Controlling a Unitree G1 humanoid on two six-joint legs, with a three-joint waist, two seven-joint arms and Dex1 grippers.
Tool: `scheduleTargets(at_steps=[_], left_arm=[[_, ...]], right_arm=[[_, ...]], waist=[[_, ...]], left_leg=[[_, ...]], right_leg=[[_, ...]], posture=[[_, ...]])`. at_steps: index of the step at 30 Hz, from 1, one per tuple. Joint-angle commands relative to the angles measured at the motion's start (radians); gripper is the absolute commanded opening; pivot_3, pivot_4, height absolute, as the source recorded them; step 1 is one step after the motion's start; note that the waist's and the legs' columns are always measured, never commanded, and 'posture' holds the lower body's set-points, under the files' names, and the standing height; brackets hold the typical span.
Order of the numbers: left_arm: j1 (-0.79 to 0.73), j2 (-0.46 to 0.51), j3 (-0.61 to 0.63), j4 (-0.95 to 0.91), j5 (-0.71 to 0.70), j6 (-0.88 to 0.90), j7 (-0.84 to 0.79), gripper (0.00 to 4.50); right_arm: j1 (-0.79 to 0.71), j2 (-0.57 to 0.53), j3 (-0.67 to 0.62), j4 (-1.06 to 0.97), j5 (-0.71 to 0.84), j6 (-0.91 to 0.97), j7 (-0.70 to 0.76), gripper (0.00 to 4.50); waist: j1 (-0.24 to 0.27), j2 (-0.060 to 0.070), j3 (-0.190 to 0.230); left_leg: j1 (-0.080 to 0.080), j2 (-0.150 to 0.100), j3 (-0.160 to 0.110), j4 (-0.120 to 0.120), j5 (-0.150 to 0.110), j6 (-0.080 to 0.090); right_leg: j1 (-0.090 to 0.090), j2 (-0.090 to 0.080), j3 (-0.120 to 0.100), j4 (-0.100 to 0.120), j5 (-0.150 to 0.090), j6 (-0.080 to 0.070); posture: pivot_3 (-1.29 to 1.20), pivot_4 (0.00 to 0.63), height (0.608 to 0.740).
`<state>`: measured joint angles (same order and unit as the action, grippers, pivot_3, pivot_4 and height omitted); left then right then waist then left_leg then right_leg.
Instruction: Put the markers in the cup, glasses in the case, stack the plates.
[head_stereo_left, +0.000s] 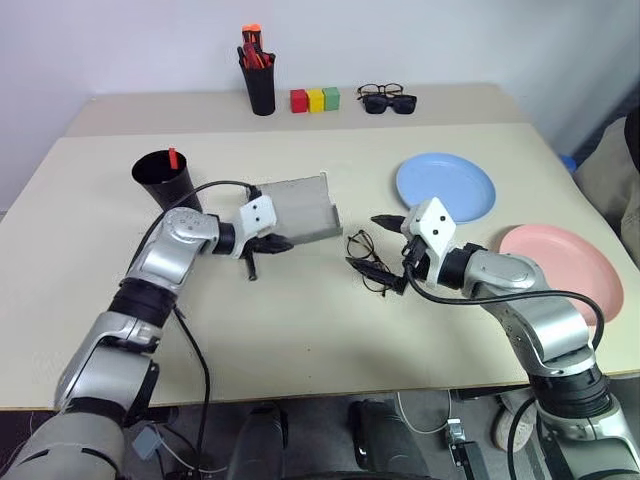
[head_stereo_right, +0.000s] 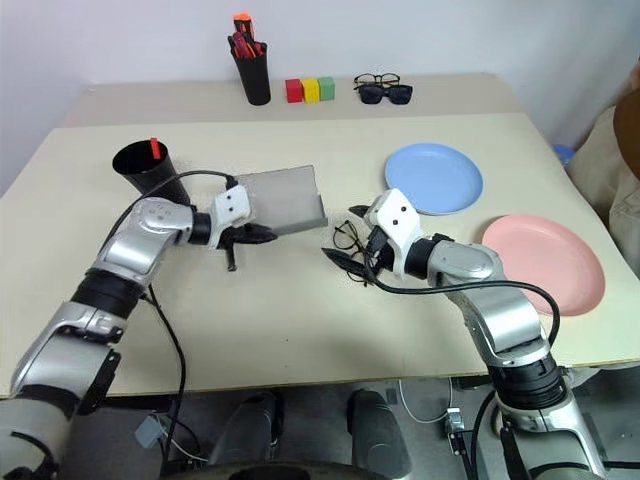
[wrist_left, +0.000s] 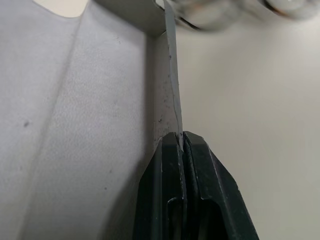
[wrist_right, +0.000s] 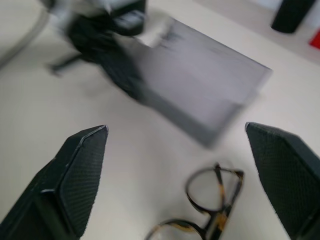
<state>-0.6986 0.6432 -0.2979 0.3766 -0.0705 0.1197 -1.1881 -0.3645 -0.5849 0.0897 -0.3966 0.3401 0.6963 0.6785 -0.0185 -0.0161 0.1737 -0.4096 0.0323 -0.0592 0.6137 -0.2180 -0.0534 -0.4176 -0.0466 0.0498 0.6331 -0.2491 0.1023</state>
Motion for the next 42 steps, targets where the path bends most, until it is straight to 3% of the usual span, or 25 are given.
scheduleTargets(at_steps=[1, 5, 6, 9, 13, 20, 23, 30, 42], left_arm=[[0.04, 0.06, 0.024, -0.123, -0.031, -0.013, -0.089, 0.05], [0.091, 0.094, 0.033, -0.213, -0.073, 0.034, -0.149, 0.05], [0.096, 0.091, 0.036, -0.223, -0.082, 0.042, -0.155, 0.3], [0.107, 0.085, 0.038, -0.239, -0.074, 0.043, -0.144, 1.35], [0.106, 0.06, 0.067, -0.235, -0.069, 0.051, -0.065, 3.42], [0.224, 0.084, 0.207, -0.392, -0.156, 0.14, 0.025, 3.42], [0.299, 0.089, 0.273, -0.487, -0.196, 0.211, 0.088, 3.48], [0.462, 0.074, 0.415, -0.632, -0.249, 0.331, 0.248, 3.48], [0.699, 0.042, 0.578, -0.774, -0.323, 0.406, 0.41, 3.48]], right_arm=[[-0.03, -0.02, -0.019, -0.008, 0.015, 0.109, -0.025, 4.5], [-0.07, 0.01, -0.04, 0.032, 0.045, 0.247, -0.074, 4.5], [-0.08, 0.018, -0.041, 0.041, 0.049, 0.27, -0.084, 4.5], [-0.102, 0.043, -0.05, 0.067, 0.056, 0.327, -0.116, 4.5], [-0.127, 0.066, -0.05, 0.11, 0.044, 0.369, -0.152, 4.5], [-0.167, 0.11, -0.024, 0.195, 0.018, 0.385, -0.203, 4.5], [-0.171, 0.114, -0.021, 0.201, 0.021, 0.403, -0.206, 3.7], [-0.181, 0.122, -0.016, 0.193, 0.03, 0.435, -0.206, 0.2], [-0.3, 0.022, 0.088, 0.097, -0.008, 0.308, -0.094, 0.09]], waist=[[0.003, 0.0, 0.0], [0.003, 0.0, 0.0], [0.003, 0.0, 0.0], [0.002, 0.0, 0.0], [0.002, 0.0, 0.0], [-0.015, 0.0, 0.0], [-0.021, 0.001, 0.0], [-0.024, 0.0, 0.0], [-0.026, 0.001, 0.001]], left_leg=[[0.0, 0.0, 0.0, 0.0, 0.0, 0.0], [0.0, 0.0, 0.0, 0.0, 0.0, 0.0], [0.0, 0.0, 0.0, 0.0, 0.0, 0.0], [0.0, 0.0, 0.0, 0.0, 0.0, 0.0], [0.0, 0.0, 0.0, 0.001, 0.0, 0.001], [0.0, 0.001, 0.0, 0.0, -0.001, 0.002], [0.0, 0.001, 0.0, 0.0, -0.001, 0.002], [0.0, 0.001, 0.0, 0.001, -0.001, 0.002], [0.001, 0.001, 0.0, 0.0, -0.001, 0.002]], right_leg=[[0.0, 0.0, 0.0, 0.0, 0.0, -0.001], [0.0, 0.0, 0.0, 0.0, -0.002, -0.003], [0.0, 0.0, 0.0, 0.0, -0.002, -0.003], [0.0, 0.0, 0.0, 0.0, -0.002, -0.003], [0.0, 0.0, 0.0, 0.0, 0.0, 0.0], [0.0, 0.001, 0.0, 0.001, 0.0, -0.001], [-0.001, 0.0, 0.0, 0.002, -0.001, -0.001], [-0.001, 0.0, 0.0, 0.002, -0.001, -0.001], [-0.001, 0.001, 0.0, 0.002, -0.001, -0.001]], posture=[[0.0, 0.15, 0.74], [0.0, 0.15, 0.74], [0.0, 0.15, 0.74], [0.0, 0.15, 0.74], [0.0, 0.15, 0.74], [0.0, 0.15, 0.74], [0.0, 0.15, 0.74], [0.0, 0.15, 0.74], [0.0, 0.15, 0.74]])
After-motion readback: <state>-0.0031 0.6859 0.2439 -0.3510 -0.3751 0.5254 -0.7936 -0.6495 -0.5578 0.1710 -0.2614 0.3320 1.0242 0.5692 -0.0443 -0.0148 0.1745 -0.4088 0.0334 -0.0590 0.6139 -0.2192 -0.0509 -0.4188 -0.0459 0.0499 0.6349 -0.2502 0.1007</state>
